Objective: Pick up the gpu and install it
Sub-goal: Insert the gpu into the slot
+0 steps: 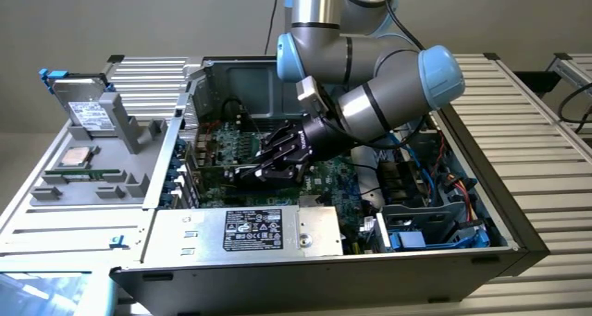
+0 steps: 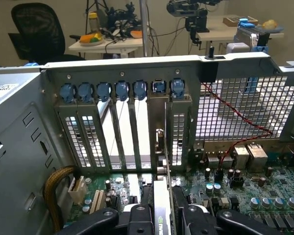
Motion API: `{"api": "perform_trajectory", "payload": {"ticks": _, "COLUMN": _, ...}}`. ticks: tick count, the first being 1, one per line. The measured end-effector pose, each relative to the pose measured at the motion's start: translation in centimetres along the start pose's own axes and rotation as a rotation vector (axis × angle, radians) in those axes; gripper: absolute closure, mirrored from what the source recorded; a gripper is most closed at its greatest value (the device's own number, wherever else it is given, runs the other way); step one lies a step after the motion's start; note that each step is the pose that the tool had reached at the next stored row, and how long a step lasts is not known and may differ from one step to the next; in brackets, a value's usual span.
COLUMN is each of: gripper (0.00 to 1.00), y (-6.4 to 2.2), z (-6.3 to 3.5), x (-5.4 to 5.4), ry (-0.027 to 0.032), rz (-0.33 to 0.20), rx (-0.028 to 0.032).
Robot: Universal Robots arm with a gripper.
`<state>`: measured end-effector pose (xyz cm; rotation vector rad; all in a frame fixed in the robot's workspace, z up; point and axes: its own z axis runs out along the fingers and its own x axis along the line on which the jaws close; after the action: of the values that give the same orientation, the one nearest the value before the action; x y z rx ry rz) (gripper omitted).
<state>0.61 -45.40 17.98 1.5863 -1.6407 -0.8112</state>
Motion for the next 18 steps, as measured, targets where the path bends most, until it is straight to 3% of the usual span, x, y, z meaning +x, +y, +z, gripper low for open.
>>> {"api": "perform_trajectory", "payload": {"ticks": 18, "gripper": 0.72, "y": -0.07, "z": 0.04, "x": 0.09, "ry": -0.0008, "rz": 0.001, "rx": -0.0002}}
